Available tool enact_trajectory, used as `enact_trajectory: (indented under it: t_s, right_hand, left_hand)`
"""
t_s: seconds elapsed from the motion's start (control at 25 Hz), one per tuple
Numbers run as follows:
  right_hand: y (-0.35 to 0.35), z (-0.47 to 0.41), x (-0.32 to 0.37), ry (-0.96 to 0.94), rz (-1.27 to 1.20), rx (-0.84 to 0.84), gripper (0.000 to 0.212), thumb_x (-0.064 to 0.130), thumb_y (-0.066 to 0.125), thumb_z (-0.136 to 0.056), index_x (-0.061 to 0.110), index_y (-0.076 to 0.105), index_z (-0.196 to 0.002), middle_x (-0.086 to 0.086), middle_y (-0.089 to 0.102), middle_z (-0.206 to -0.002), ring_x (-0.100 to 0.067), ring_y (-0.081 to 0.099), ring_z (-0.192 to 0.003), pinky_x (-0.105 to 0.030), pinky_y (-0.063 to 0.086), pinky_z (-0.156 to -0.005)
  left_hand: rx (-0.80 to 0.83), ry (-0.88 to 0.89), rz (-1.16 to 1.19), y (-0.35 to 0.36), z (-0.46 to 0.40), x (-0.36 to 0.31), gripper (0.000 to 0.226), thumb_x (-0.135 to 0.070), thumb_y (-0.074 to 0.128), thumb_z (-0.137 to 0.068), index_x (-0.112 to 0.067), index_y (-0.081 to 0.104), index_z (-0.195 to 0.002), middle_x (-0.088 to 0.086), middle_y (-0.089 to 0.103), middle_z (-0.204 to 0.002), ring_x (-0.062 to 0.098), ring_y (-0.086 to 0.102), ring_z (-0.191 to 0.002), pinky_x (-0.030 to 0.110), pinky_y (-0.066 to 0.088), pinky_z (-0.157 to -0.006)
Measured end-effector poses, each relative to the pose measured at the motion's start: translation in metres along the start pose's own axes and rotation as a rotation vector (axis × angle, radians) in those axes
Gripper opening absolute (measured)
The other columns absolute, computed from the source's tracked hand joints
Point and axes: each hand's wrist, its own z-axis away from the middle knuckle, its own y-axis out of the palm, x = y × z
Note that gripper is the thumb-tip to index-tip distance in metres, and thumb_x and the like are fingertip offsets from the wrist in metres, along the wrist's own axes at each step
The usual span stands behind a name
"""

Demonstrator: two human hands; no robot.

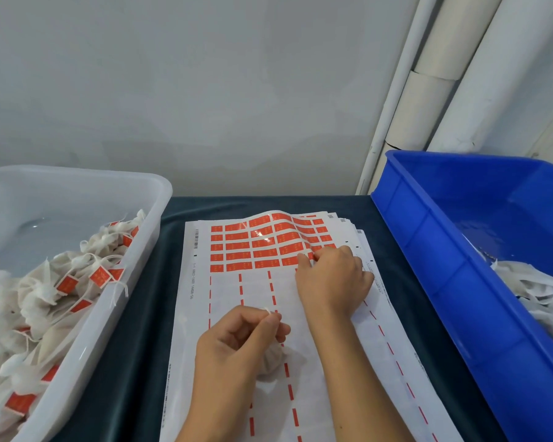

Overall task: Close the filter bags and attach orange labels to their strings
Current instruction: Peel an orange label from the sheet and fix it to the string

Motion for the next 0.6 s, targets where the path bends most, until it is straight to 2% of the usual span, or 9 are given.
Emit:
enact_trajectory:
  t_s: [0.36, 0.48, 0.6]
  right_hand:
    - [-0.0030, 0.0049, -0.0015, -0.066, -0.012, 0.001, 0.042, 0.053, 0.062, -0.097, 0.022, 0.072, -0.124, 0.002, 0.071, -0.120, -0.017, 0.063, -0.100, -0.031, 0.051, -0.087]
    - [-0.0033, 0.0039, -0.0032, -0.068, -0.025, 0.008, 0.039, 0.049, 0.063, -0.097, 0.021, 0.074, -0.123, 0.001, 0.072, -0.117, -0.018, 0.064, -0.097, -0.032, 0.056, -0.086]
    - [-0.0064, 0.0023, -0.0061, -0.106, -0.055, 0.014, 0.041, 0.042, 0.068, -0.095, 0.022, 0.069, -0.131, 0.000, 0.072, -0.122, -0.021, 0.067, -0.101, -0.036, 0.057, -0.090]
  left_hand:
    - [0.027, 0.016, -0.009, -0.0009, 0.0011, -0.0013, 0.022, -0.018, 0.071, -0.094, -0.023, 0.077, -0.074, 0.005, 0.078, -0.080, 0.020, 0.075, -0.078, 0.017, 0.056, -0.066]
    - [0.032, 0.011, -0.010, -0.0003, 0.0012, -0.0023, 0.023, -0.016, 0.071, -0.095, -0.022, 0.078, -0.074, 0.005, 0.079, -0.080, 0.019, 0.075, -0.077, 0.016, 0.056, -0.066]
    - [0.023, 0.001, -0.019, 0.0003, 0.0005, -0.0026, 0.023, -0.015, 0.071, -0.095, -0.019, 0.078, -0.074, 0.004, 0.079, -0.079, 0.018, 0.075, -0.076, 0.014, 0.055, -0.065]
